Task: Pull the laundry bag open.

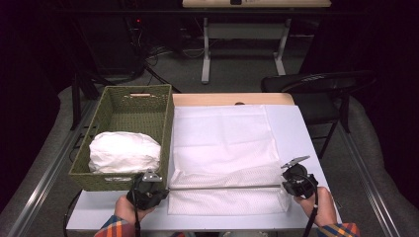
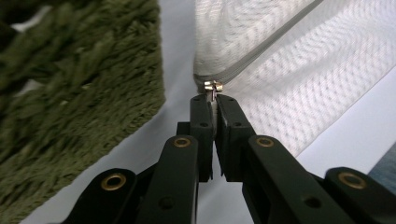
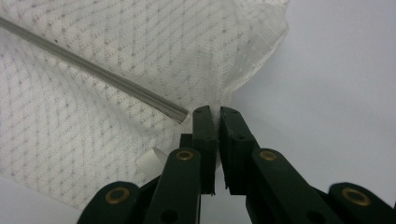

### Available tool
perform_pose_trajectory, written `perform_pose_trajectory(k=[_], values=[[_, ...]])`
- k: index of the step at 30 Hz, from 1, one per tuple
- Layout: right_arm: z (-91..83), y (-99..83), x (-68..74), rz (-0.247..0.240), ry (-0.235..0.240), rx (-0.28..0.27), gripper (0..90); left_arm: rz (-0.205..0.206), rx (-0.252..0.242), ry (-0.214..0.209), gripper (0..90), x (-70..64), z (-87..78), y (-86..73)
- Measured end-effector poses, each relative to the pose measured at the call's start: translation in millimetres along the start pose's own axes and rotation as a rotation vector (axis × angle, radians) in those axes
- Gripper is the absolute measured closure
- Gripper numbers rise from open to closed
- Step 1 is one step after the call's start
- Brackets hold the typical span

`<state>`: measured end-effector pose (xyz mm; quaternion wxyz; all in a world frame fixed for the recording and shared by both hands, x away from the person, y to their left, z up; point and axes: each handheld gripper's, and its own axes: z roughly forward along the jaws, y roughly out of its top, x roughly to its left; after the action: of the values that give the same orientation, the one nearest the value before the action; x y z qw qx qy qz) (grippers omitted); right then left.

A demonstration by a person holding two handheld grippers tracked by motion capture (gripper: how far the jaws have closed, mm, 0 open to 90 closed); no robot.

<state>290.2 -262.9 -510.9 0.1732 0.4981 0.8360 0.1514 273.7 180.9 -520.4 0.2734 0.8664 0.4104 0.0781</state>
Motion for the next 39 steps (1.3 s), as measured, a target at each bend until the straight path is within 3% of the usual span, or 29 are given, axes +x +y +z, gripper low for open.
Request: perform_pose_trajectory(k=[8, 12, 17, 23, 25, 29, 32, 34, 35, 39], values=[[0.7, -2.2, 3.0, -0.005, 0.045, 0.003, 85.8, 0.003, 0.009, 0.033, 85.7, 1.3, -0.9, -2.1], [-0.7, -2.9, 6.8, -0.035, 0.030, 0.008, 85.6, -0.004, 0.022, 0.039, 85.6, -1.1, 1.0, -1.0], [-1.3, -5.7, 4.1, -0.022, 0.053, 0.015, 84.8, 0.013, 0.058, 0.033, 85.2, -8.2, 4.0, -0.8], [-3.7, -3.9, 7.7, -0.027, 0.058, 0.018, 80.1, 0.005, 0.088, 0.020, 84.5, -9.3, 9.4, -1.5], [-5.7, -4.2, 7.6, -0.045, 0.065, 0.018, 71.7, 0.013, 0.086, 0.016, 83.5, -11.3, 7.6, -0.6], [-9.4, -4.4, 6.6, -0.025, 0.069, 0.023, 49.6, 0.020, 0.086, -0.036, 77.8, -11.8, 6.7, 0.3], [-14.9, -2.5, 4.7, -0.021, 0.059, -0.012, 34.0, 0.024, 0.091, -0.073, 73.5, -11.6, 7.0, 0.2], [-18.3, -1.5, 4.2, -0.032, 0.074, -0.057, 29.5, 0.036, 0.092, -0.080, 72.9, -13.0, 4.9, 0.6], [-18.7, -0.3, 5.0, -0.023, 0.077, -0.062, 22.3, 0.036, 0.083, -0.095, 69.3, -15.5, 3.2, -0.1], [-17.9, 0.5, 7.0, -0.034, 0.093, -0.062, 16.5, 0.044, 0.080, -0.114, 65.0, -19.2, 2.2, -0.5]])
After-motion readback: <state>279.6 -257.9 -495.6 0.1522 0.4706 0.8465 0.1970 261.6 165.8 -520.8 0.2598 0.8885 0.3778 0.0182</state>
